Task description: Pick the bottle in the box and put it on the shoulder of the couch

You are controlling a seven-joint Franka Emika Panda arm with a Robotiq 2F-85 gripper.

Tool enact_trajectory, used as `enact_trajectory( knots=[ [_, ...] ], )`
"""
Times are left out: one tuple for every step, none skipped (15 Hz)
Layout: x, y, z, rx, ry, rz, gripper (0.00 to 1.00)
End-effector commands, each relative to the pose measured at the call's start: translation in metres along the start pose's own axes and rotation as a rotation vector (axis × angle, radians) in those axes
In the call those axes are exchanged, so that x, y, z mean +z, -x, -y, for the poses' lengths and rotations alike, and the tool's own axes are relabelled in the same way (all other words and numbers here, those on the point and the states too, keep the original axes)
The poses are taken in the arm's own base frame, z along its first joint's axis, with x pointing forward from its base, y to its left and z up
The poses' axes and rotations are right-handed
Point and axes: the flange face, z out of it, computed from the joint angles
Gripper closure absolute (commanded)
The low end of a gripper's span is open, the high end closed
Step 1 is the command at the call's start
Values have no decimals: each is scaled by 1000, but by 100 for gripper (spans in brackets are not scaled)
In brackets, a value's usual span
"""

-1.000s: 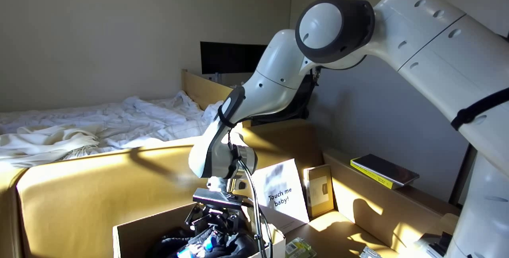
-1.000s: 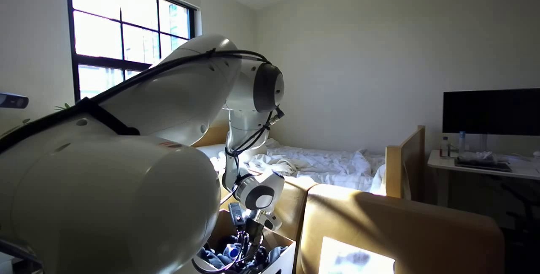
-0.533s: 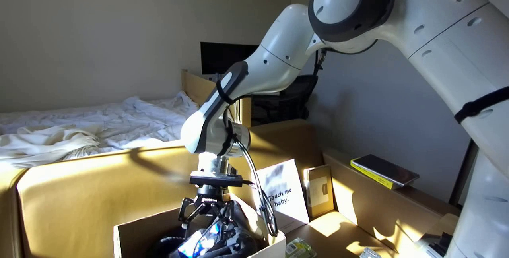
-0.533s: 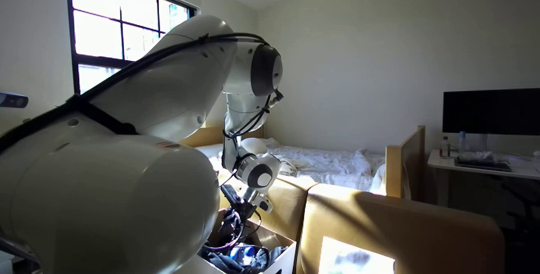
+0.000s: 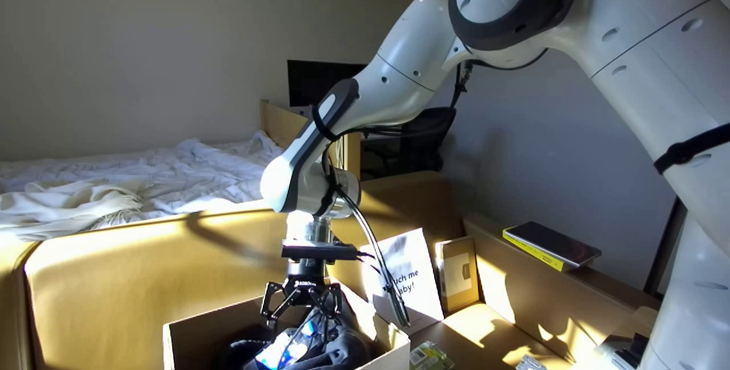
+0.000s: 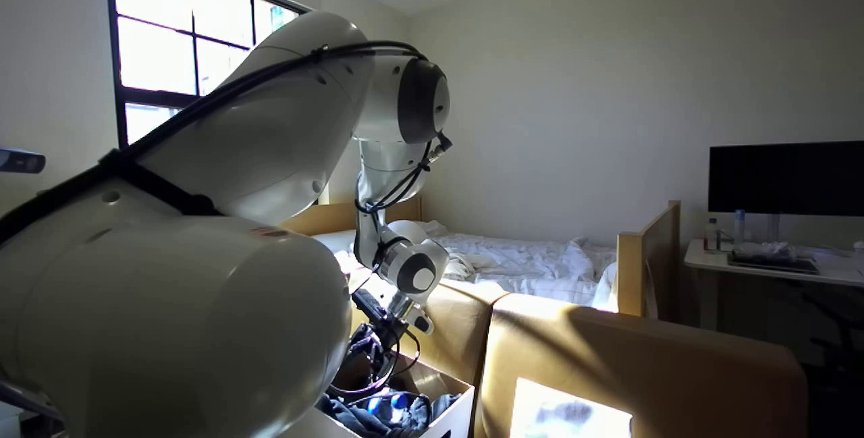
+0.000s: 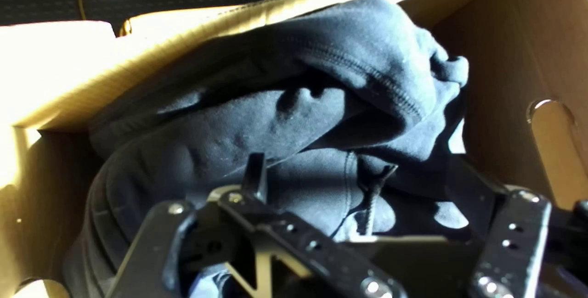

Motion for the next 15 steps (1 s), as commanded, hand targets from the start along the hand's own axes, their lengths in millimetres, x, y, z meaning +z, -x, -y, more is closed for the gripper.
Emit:
enact_trajectory(
  knots=[
    [-6, -18, -47, 93, -13, -59, 0],
    [-6, -26, -63, 137, -8, -48, 0],
    [-6, -31, -76, 179, 0, -41, 0],
    [-5, -36, -88, 203, 8, -29, 0],
    [-3, -42, -95, 200, 2, -26, 0],
    [1, -49, -97, 196, -13, -20, 0],
    [6, -53, -98, 205, -12, -13, 0],
    [12, -57, -94, 191, -19, -10, 0],
    [18, -61, -89, 180, -30, -15, 0],
    [23, -63, -81, 164, -48, -14, 0],
    [27, -66, -72, 150, -64, -22, 0],
    [31, -68, -62, 140, -82, -33, 0],
    [35, -72, -53, 132, -88, -43, 0],
    [40, -75, -46, 127, -84, -59, 0],
    [46, -80, -43, 133, -79, -70, 0]
  ],
)
